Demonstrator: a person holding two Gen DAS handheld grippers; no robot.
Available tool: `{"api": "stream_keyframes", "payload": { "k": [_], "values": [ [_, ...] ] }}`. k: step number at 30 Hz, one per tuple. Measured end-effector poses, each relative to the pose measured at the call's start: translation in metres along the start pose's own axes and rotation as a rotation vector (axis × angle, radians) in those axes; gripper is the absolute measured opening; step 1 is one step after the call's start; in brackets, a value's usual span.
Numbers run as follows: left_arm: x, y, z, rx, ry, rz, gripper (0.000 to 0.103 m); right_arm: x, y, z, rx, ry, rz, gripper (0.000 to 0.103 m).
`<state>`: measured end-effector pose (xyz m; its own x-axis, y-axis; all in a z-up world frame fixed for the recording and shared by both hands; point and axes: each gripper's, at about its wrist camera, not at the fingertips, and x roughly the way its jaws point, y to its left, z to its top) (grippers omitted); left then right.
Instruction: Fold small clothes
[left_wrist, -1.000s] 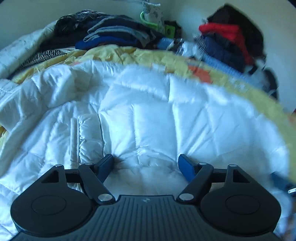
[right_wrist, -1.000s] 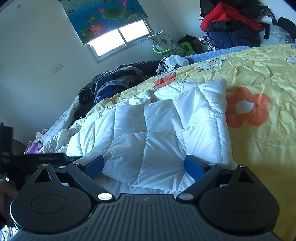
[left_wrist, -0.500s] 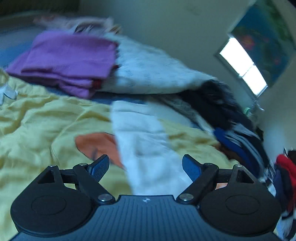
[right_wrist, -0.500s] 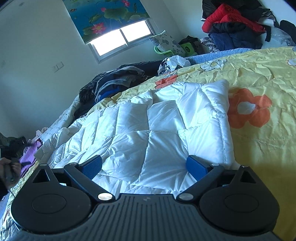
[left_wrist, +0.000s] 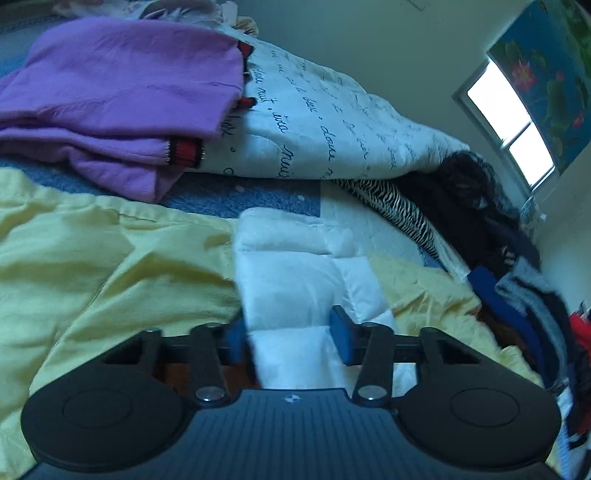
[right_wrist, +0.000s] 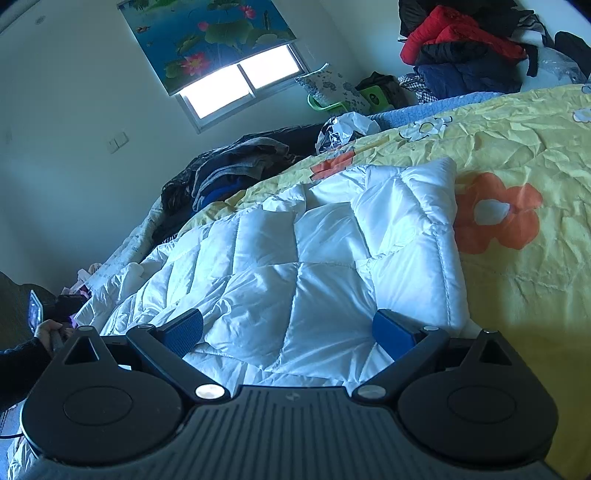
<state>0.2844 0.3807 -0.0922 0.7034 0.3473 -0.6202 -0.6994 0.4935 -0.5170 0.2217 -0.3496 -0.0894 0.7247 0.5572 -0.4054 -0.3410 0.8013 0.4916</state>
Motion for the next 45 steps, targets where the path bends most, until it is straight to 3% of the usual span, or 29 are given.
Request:
{"api": "stream_keyframes", "payload": {
  "k": [1, 4, 11, 15, 21, 25, 30, 36, 38, 41, 45],
  "values": [
    [0.0, -0.003, -0.002, 0.019, -0.011, 0.012, 0.027, 0.0, -0.001, 0.0, 0.002, -0.001, 0.002, 0.1],
    [-0.005, -0.01, -0.005, 0.056, -0.044, 0.026, 0.013, -0.001, -0.001, 0.0, 0.006, -0.003, 0.004, 0.1],
    [-0.057, -0.043, 0.0, 0.105, -0.149, -0.039, 0.009, -0.001, -0.001, 0.0, 0.005, -0.002, 0.004, 0.1],
    [-0.109, -0.083, -0.005, 0.181, -0.224, -0.165, 0.009, -0.001, -0.001, 0.0, 0.004, -0.002, 0.003, 0.1],
    [-0.19, -0.155, -0.045, 0.362, -0.263, -0.459, 0.009, -0.001, -0.001, 0.0, 0.005, -0.002, 0.004, 0.101],
    [-0.223, -0.192, -0.099, 0.484, -0.187, -0.638, 0.009, -0.001, -0.001, 0.0, 0.004, -0.001, 0.003, 0.101],
    [-0.232, -0.21, -0.197, 0.661, -0.034, -0.746, 0.009, -0.001, -0.001, 0.0, 0.001, 0.002, 0.004, 0.101],
    [-0.211, -0.204, -0.282, 0.779, 0.157, -0.706, 0.009, 0.0, -0.001, 0.0, -0.002, 0.005, 0.005, 0.102],
    [-0.198, -0.208, -0.301, 0.817, 0.276, -0.685, 0.009, 0.0, 0.0, 0.0, -0.004, 0.008, 0.005, 0.102],
    [-0.198, -0.204, -0.314, 0.889, 0.284, -0.65, 0.009, 0.001, 0.0, 0.0, -0.003, 0.011, 0.008, 0.102],
    [-0.212, -0.197, -0.308, 0.912, 0.287, -0.653, 0.019, 0.0, -0.001, 0.0, -0.004, 0.007, 0.008, 0.102]
  ]
}}
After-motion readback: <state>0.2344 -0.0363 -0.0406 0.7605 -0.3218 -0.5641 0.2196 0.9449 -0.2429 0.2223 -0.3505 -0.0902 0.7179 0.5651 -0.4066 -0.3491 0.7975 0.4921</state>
